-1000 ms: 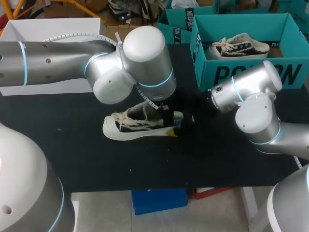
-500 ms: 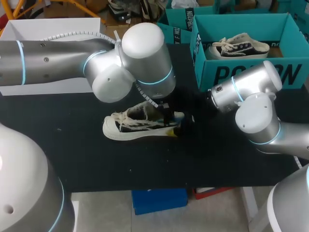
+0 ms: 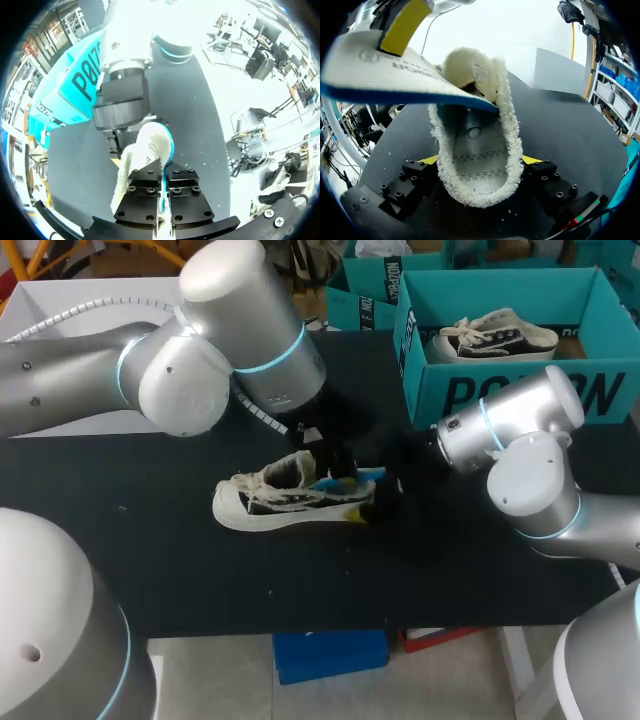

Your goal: Take the shoe out of the shoebox, open the shoe tongue, remove and reinsert the insole, then place the shoe into the shoebox

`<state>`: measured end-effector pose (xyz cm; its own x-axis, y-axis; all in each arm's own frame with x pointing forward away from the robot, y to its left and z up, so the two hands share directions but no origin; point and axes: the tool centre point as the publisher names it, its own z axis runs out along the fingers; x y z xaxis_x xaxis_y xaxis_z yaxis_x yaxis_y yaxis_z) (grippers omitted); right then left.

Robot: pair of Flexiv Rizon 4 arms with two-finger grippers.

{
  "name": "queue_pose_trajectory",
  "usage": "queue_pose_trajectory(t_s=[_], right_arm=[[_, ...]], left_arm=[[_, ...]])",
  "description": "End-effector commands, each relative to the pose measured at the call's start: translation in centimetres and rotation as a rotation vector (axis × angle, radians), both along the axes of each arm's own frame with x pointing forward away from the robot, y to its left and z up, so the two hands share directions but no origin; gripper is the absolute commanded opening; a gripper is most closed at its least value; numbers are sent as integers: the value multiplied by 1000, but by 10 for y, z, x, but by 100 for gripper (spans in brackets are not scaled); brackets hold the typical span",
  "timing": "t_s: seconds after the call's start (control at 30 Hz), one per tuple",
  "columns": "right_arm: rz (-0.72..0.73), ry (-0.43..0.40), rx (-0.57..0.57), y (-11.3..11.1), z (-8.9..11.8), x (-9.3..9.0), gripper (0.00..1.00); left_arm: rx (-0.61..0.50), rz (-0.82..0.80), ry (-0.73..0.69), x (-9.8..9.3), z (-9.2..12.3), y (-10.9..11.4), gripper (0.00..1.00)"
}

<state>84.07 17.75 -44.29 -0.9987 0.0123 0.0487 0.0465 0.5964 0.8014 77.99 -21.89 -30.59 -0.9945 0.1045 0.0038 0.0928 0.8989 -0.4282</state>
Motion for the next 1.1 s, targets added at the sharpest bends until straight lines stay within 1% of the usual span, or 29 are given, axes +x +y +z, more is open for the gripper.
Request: queue_pose_trajectory(t_s=[0.03, 0.07, 0.1, 0.17, 0.3, 0.43, 0.67, 0.73, 0.9, 0.97, 1.1], right_arm=[[-2, 0, -2, 1, -2, -1, 0], [-2, 0, -2, 1, -2, -1, 0], [-2, 0, -2, 1, -2, -1, 0], [-2, 0, -2, 1, -2, -1, 0], [-2, 0, -2, 1, -2, -1, 0], [-2, 0, -2, 1, -2, -1, 0], [-2, 0, -2, 1, -2, -1, 0], [-2, 0, -2, 1, -2, -1, 0], [-2, 0, -2, 1, -2, -1, 0], [-2, 0, -2, 1, -2, -1, 0], [-2, 0, -2, 1, -2, -1, 0]], left_arm=[[-157, -47, 40, -13, 58, 24, 0], [-168, -45, 46, -15, 64, 24, 0], [-206, -50, 51, -20, 77, 25, 0], [-245, -48, 50, -28, 95, 27, 0], [-346, -64, 93, -37, 121, 27, 0], [-458, -73, 162, -41, 142, 26, 0], [-618, -94, 216, -42, 182, 26, 0], [-644, -85, 204, -43, 191, 25, 0], [-729, -130, 258, -43, 207, 26, 0], [-767, -160, 305, -43, 210, 27, 0], [-767, -160, 305, -43, 210, 27, 0]])
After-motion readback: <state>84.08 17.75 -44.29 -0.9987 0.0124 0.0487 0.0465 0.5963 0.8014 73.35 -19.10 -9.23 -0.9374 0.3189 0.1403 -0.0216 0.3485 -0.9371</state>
